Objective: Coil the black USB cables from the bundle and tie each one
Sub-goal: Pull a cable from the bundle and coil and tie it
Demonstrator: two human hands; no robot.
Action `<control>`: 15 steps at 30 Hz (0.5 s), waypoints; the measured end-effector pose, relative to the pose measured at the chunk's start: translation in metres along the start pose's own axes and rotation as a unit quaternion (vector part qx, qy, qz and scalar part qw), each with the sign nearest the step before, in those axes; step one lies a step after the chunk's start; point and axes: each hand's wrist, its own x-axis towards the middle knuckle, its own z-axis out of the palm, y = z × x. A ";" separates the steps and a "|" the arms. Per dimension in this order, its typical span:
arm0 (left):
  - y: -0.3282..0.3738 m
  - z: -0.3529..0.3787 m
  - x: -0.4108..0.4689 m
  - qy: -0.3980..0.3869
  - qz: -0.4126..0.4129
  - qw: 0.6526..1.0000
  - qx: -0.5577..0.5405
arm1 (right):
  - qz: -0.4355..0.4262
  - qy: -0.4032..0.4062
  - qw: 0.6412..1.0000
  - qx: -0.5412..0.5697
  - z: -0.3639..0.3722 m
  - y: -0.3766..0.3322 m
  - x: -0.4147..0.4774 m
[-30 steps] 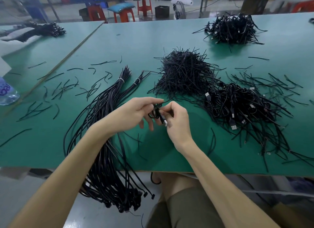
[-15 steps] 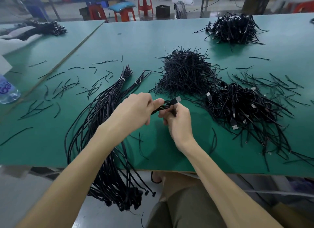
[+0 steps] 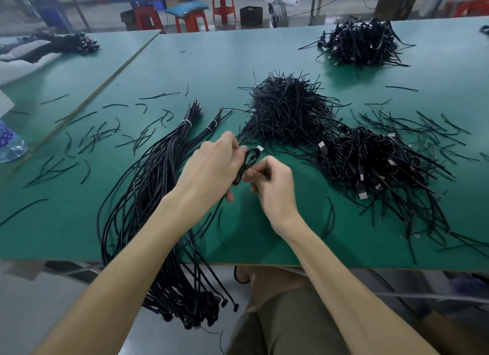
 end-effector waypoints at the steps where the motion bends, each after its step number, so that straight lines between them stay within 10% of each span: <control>1: 0.001 0.000 0.000 -0.020 -0.011 0.999 -0.038 | 0.000 0.003 1.000 0.005 0.000 0.001 0.001; 8: 0.016 0.002 -0.004 -0.147 -0.070 0.931 -0.325 | 0.012 0.022 0.997 0.070 0.001 -0.002 0.001; 15: 0.012 0.001 -0.010 -0.159 -0.046 0.918 -0.360 | 0.025 0.010 0.996 0.087 -0.002 -0.002 0.000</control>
